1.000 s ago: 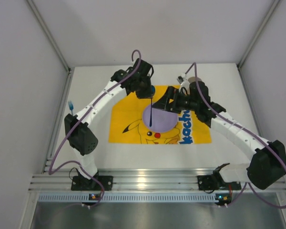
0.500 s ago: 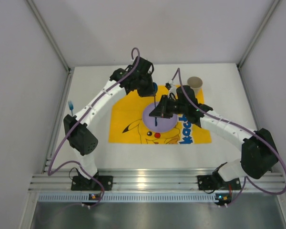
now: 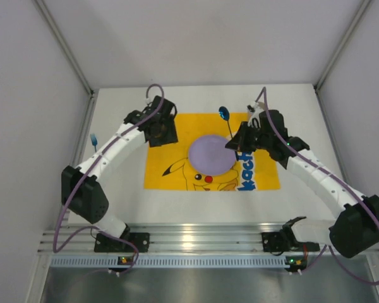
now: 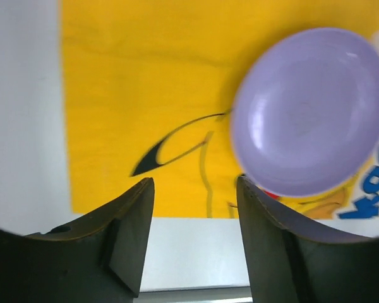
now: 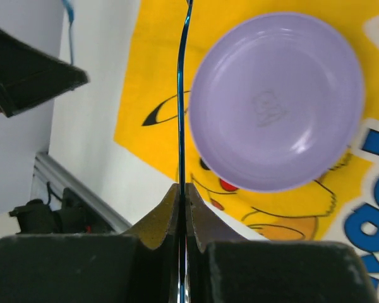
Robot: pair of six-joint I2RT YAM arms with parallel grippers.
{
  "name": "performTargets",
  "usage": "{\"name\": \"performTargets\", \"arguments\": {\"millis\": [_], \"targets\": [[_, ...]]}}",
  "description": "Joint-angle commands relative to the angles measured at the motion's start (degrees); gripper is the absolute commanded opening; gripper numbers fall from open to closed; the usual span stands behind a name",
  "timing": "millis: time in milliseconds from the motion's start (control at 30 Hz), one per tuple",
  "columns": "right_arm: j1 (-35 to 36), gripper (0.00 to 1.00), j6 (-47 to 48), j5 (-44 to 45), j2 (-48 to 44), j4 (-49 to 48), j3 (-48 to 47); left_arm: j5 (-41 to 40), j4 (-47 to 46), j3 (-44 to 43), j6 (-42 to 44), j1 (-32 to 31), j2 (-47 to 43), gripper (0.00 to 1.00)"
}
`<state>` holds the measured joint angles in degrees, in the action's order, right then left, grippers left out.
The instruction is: Set the dinner table for one person
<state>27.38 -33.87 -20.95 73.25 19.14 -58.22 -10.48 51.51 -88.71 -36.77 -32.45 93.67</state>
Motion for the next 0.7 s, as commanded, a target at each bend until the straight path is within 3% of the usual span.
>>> {"name": "performTargets", "arguments": {"millis": [0, 133, 400, 667], "targets": [[-5.5, 0.0, 5.8, 3.8, -4.3, 6.2, 3.4, -4.3, -3.3, 9.2, 3.5, 9.6, -9.4, 0.61], [-8.8, 0.0, 8.7, 3.5, -1.8, 5.6, 6.4, -5.1, -5.4, 20.3, 7.3, 19.5, -14.6, 0.66], [-10.7, 0.0, 6.5, 8.3, 5.4, 3.5, 9.7, -3.3, -9.3, 28.0, 13.9, 35.1, -15.0, 0.66], [-12.2, 0.0, 1.5, 13.9, 10.0, 0.8, 10.8, -0.2, -10.9, 27.5, 16.5, 38.9, -12.3, 0.65]]}}
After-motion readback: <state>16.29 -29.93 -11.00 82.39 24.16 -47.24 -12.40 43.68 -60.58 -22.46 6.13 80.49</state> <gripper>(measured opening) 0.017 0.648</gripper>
